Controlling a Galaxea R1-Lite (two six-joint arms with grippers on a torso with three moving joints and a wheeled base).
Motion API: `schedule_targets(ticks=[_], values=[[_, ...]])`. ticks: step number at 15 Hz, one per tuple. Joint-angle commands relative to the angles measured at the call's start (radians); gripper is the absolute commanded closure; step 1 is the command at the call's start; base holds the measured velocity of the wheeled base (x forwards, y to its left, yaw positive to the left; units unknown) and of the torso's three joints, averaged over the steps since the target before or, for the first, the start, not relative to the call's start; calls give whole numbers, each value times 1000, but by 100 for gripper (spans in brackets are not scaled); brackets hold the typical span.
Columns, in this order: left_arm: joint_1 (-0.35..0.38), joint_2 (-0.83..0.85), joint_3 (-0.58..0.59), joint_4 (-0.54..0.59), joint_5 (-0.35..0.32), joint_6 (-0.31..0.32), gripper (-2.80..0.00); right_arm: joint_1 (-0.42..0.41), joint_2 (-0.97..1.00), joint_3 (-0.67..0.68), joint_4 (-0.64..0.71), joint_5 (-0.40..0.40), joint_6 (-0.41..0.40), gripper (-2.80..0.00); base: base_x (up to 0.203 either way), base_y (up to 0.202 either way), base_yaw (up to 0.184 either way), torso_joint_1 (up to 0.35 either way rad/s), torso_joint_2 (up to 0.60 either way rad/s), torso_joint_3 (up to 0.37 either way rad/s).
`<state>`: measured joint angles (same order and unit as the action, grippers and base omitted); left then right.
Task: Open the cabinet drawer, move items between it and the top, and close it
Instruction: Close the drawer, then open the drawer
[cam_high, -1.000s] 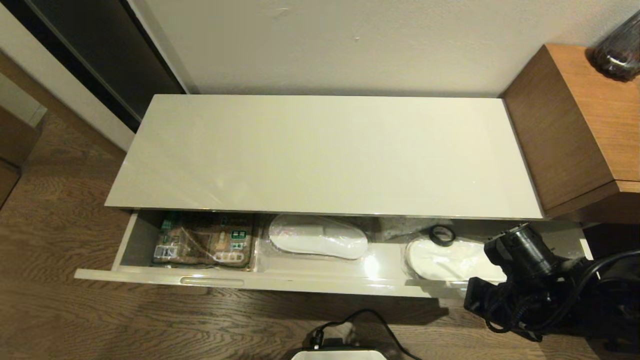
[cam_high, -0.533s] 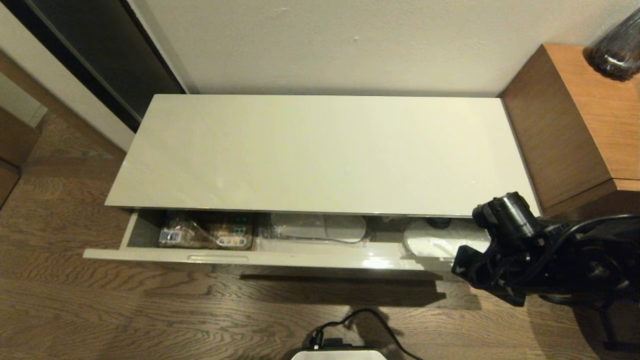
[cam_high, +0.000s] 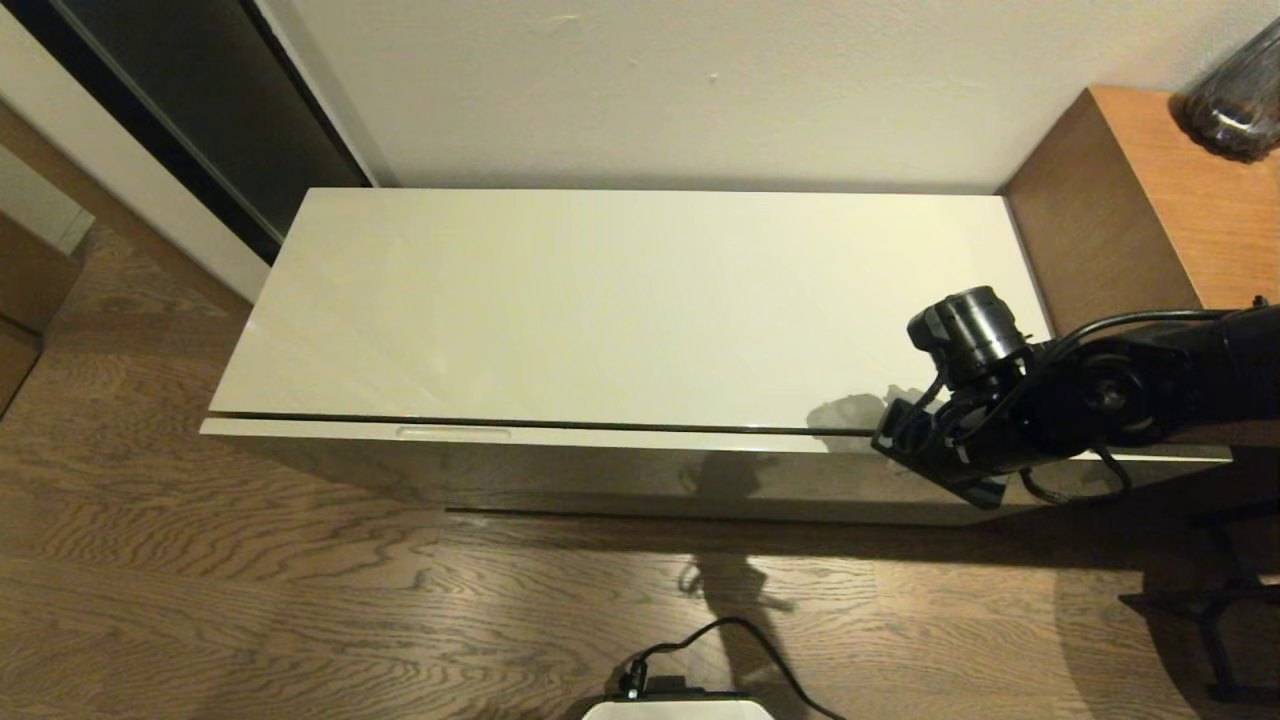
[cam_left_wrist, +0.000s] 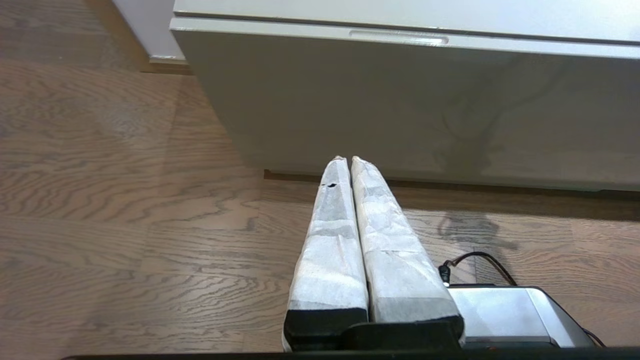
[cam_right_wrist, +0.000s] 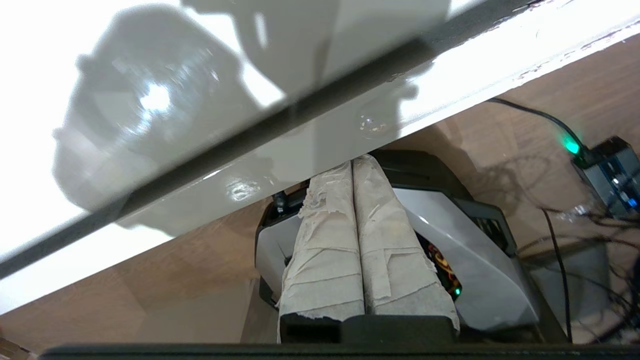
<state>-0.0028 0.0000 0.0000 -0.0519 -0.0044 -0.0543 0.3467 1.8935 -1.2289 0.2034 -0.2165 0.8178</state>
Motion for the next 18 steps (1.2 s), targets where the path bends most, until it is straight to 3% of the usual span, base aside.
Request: schedule_targets(ticks=[1, 7, 11, 15, 18], values=[[0, 2, 0, -2, 0, -1, 0, -1, -20, -57, 54, -2, 4, 0, 0, 0, 0, 0, 0, 0], [0, 2, 0, 0, 0, -1, 0, 6, -297, 0, 250, -1, -18, 0, 0, 0, 0, 0, 0, 0], [0, 2, 0, -2, 0, -1, 0, 18, -555, 51, 454, -6, -25, 0, 0, 0, 0, 0, 0, 0], [0, 2, 0, -1, 0, -1, 0, 46, -807, -47, 806, -116, -39, 0, 0, 0, 0, 0, 0, 0], [0, 2, 0, -1, 0, -1, 0, 60, -975, -156, 1069, -145, -46, 0, 0, 0, 0, 0, 0, 0]])
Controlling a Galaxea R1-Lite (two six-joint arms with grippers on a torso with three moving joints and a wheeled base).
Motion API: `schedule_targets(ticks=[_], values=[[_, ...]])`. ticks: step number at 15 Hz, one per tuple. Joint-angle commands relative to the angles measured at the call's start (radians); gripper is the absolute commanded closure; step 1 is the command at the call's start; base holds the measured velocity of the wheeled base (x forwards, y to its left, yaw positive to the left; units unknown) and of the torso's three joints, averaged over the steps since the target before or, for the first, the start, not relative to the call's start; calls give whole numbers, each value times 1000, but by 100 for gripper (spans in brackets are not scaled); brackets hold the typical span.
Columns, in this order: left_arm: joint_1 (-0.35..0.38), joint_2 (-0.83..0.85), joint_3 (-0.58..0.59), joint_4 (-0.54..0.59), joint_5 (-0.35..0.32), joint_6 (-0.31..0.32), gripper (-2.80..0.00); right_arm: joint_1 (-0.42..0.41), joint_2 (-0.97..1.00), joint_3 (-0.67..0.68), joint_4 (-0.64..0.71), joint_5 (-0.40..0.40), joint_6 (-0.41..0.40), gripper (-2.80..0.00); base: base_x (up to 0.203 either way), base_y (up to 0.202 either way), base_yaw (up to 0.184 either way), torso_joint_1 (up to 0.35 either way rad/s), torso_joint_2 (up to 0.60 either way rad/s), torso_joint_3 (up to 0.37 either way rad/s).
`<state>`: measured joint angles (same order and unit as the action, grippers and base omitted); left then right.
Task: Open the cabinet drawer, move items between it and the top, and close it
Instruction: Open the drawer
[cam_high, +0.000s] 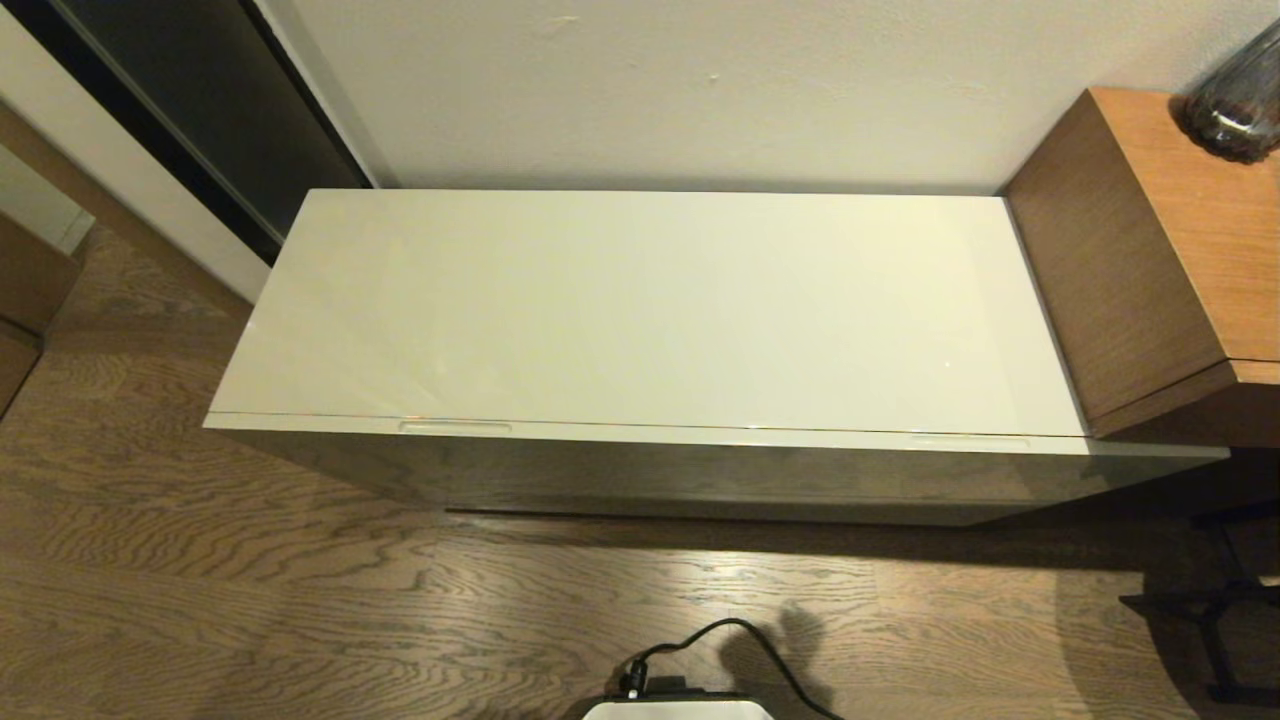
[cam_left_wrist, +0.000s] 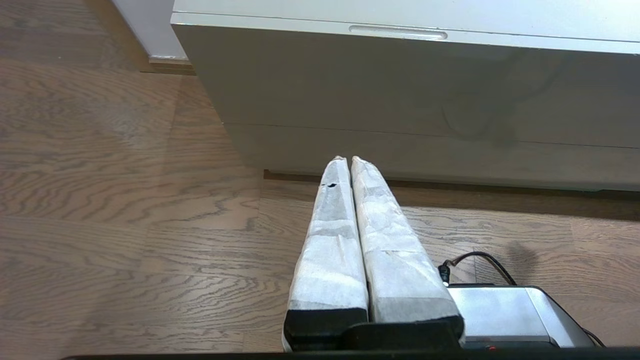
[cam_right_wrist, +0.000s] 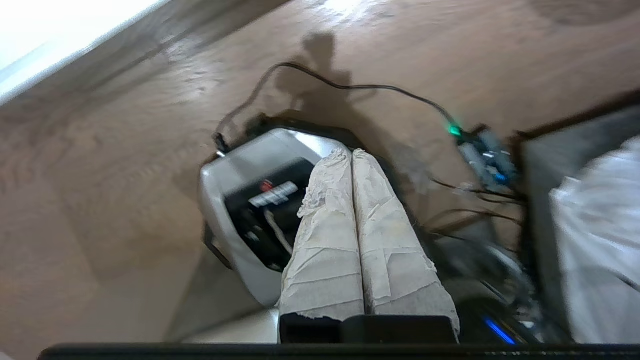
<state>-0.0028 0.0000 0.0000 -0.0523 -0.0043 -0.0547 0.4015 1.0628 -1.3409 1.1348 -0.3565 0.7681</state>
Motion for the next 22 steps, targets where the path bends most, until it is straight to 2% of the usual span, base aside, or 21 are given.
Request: schedule_targets(ticks=[1, 3, 5, 7, 9, 11, 13, 14, 16, 18, 20, 22], values=[[0, 2, 0, -1, 0, -1, 0, 5, -203, -53, 215, -8, 3, 0, 0, 0, 0, 0, 0, 0], [0, 2, 0, 0, 0, -1, 0, -8, -315, -42, 329, -7, -2, 0, 0, 0, 0, 0, 0, 0], [0, 2, 0, 0, 0, -1, 0, -81, -431, 33, 374, 18, -46, 0, 0, 0, 0, 0, 0, 0], [0, 2, 0, 0, 0, -1, 0, -229, -572, 127, 387, 96, -182, 0, 0, 0, 0, 0, 0, 0], [0, 2, 0, -1, 0, -1, 0, -327, -735, 241, 391, 143, -335, 0, 0, 0, 0, 0, 0, 0], [0, 2, 0, -1, 0, -1, 0, -374, -863, 373, 377, 164, -442, 0, 0, 0, 0, 0, 0, 0], [0, 2, 0, -1, 0, -1, 0, -393, -961, 461, 291, 169, -497, 0, 0, 0, 0, 0, 0, 0], [0, 2, 0, 0, 0, -1, 0, -396, -1016, 508, 205, 170, -543, 0, 0, 0, 0, 0, 0, 0], [0, 2, 0, -1, 0, -1, 0, -400, -1055, 649, -95, 170, -650, 0, 0, 0, 0, 0, 0, 0], [0, 2, 0, 0, 0, -1, 0, -402, -1060, 806, -378, 174, -697, 0, 0, 0, 0, 0, 0, 0], [0, 2, 0, -1, 0, -1, 0, -403, -1061, 1022, -774, 178, -737, 0, 0, 0, 0, 0, 0, 0], [0, 2, 0, 0, 0, -1, 0, -403, -1062, 1181, -1028, 186, -770, 0, 0, 0, 0, 0, 0, 0]])
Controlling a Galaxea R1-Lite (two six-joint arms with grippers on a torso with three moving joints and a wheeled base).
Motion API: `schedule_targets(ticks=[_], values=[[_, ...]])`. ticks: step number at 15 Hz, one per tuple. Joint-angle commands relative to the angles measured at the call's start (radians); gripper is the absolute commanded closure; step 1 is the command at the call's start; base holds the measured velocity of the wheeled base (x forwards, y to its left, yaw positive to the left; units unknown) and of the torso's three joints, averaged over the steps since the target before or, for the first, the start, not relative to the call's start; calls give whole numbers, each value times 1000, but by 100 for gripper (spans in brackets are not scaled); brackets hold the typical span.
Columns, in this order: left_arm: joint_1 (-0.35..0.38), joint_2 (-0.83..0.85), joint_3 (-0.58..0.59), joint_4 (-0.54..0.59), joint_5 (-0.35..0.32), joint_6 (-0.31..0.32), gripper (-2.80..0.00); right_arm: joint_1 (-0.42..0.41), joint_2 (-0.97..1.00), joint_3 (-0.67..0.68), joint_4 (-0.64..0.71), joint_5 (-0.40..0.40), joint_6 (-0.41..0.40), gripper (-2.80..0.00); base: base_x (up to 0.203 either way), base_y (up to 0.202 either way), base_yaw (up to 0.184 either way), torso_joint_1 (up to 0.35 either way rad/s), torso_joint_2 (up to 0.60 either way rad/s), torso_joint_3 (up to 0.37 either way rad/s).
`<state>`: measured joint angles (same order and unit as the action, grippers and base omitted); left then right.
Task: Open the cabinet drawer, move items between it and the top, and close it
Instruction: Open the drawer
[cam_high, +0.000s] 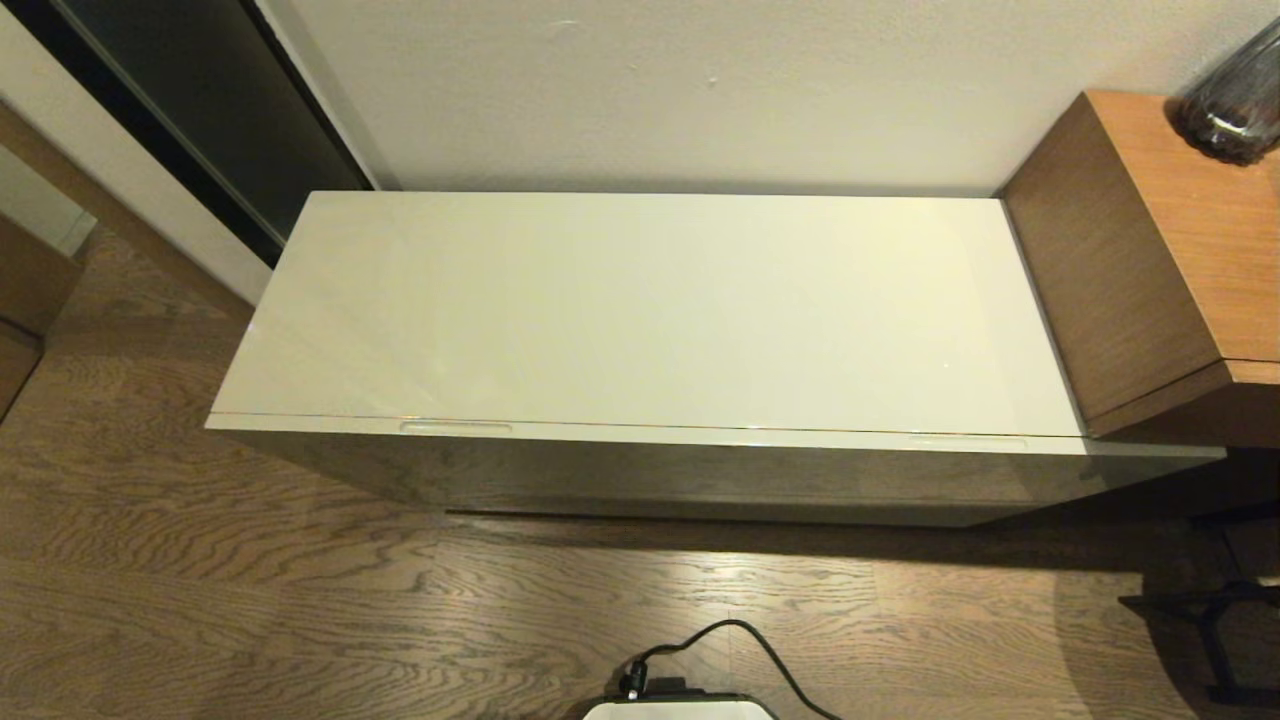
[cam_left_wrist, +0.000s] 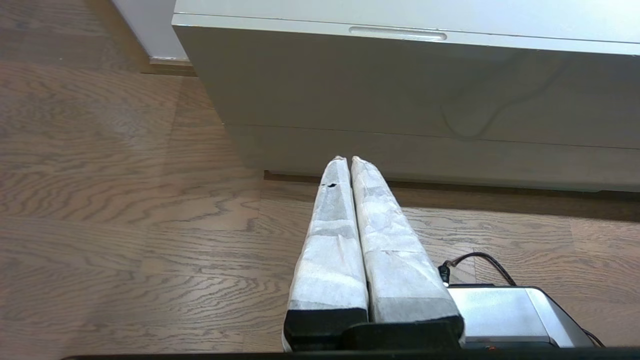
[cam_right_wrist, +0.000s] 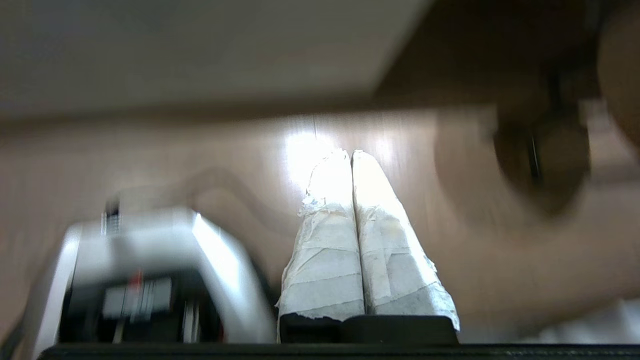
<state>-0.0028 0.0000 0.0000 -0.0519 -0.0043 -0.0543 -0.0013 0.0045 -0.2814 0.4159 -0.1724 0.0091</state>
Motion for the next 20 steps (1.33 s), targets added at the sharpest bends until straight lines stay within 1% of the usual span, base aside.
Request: schedule_targets(ticks=[1, 2, 3, 4, 5, 6, 9, 20], values=[[0, 2, 0, 0, 0, -1, 0, 0, -4, 208, -409, 9, -32, 0, 0, 0, 0, 0, 0, 0], [0, 2, 0, 0, 0, -1, 0, 0, -4, 259, -500, 39, -51, 0, 0, 0, 0, 0, 0, 0], [0, 2, 0, -2, 0, -1, 0, 0, -4, 274, -517, 109, -60, 0, 0, 0, 0, 0, 0, 0], [0, 2, 0, -1, 0, -1, 0, 0, -4, 279, -476, 181, -72, 0, 0, 0, 0, 0, 0, 0], [0, 2, 0, -2, 0, -1, 0, 0, -4, 277, -407, 195, -87, 0, 0, 0, 0, 0, 0, 0], [0, 2, 0, 0, 0, -1, 0, 0, -4, 269, -376, 197, -110, 0, 0, 0, 0, 0, 0, 0], [0, 2, 0, 0, 0, -1, 0, 0, -4, 281, -416, 192, -63, 0, 0, 0, 0, 0, 0, 0], [0, 2, 0, 0, 0, -1, 0, 0, -4, 281, -416, 192, -61, 0, 0, 0, 0, 0, 0, 0]])
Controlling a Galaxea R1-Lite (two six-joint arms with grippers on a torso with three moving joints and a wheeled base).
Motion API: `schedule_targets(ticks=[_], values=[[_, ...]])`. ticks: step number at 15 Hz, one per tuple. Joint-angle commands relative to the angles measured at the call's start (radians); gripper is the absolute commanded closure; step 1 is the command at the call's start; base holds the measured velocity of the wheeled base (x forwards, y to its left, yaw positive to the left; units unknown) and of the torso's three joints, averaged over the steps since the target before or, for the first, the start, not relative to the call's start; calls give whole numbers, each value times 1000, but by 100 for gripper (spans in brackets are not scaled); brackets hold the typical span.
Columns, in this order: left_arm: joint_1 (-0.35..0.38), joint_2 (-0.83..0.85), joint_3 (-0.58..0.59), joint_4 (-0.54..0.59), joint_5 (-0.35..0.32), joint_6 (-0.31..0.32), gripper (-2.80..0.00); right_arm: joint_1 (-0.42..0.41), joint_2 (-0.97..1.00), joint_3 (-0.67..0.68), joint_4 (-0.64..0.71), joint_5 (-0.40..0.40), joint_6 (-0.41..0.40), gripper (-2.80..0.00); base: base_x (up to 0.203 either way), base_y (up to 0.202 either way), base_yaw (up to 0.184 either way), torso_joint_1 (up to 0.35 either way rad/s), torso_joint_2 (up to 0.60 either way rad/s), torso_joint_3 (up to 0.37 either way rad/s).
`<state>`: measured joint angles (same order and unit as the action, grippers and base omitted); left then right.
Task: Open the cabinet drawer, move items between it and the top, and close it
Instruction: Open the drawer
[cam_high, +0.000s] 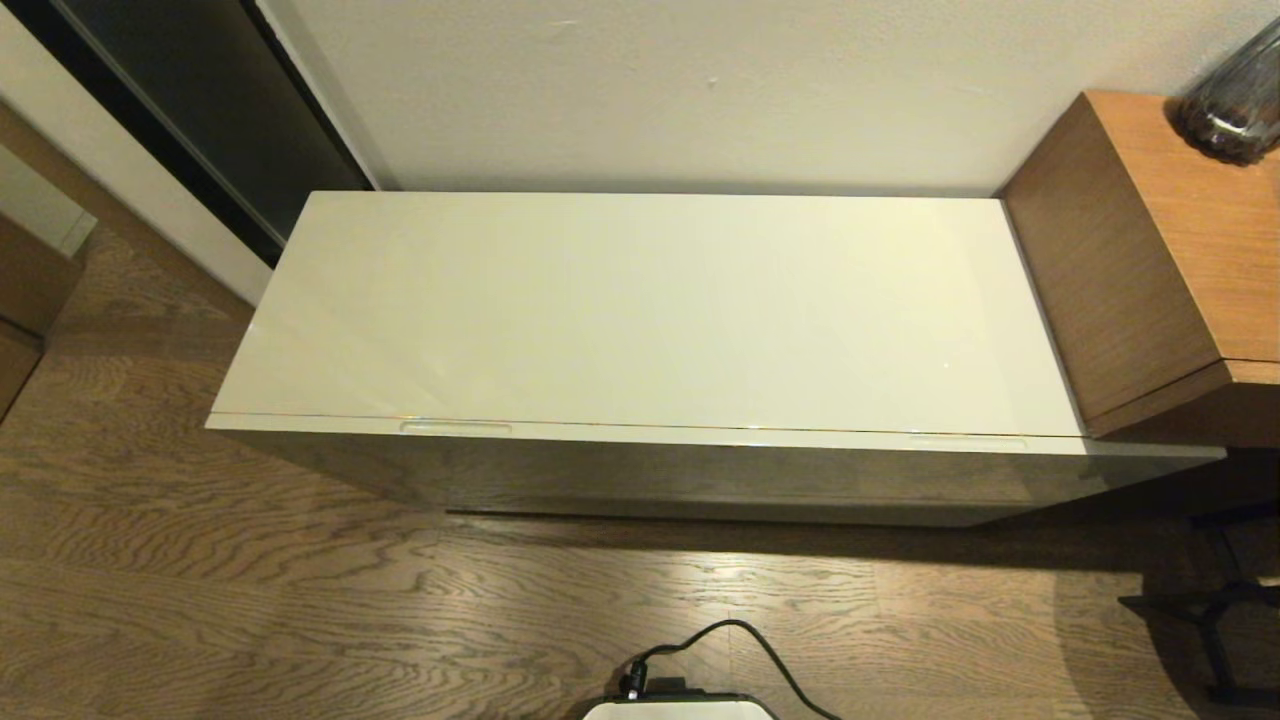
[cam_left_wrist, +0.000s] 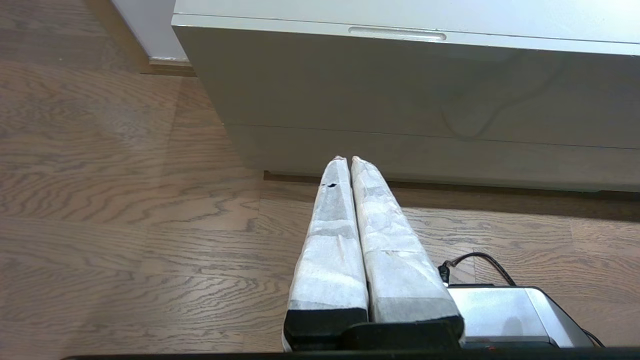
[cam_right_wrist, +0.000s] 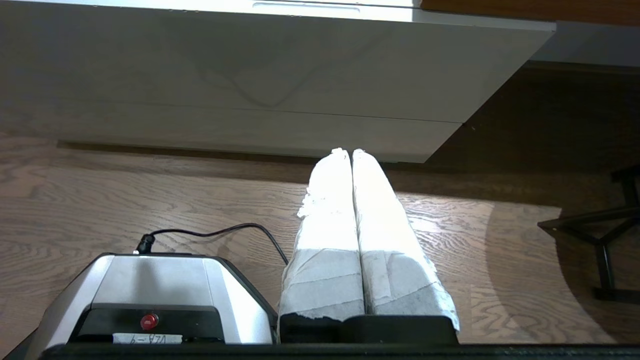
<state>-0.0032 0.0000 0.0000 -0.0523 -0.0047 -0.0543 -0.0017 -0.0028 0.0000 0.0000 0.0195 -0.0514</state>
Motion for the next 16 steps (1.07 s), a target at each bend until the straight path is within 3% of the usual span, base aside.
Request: schedule_targets(ticks=[1, 16], values=[[0, 2, 0, 0, 0, -1, 0, 0, 3, 0, 0, 0, -1, 0, 0, 0, 0, 0, 0, 0], [0, 2, 0, 0, 0, -1, 0, 0, 3, 0, 0, 0, -1, 0, 0, 0, 0, 0, 0, 0]])
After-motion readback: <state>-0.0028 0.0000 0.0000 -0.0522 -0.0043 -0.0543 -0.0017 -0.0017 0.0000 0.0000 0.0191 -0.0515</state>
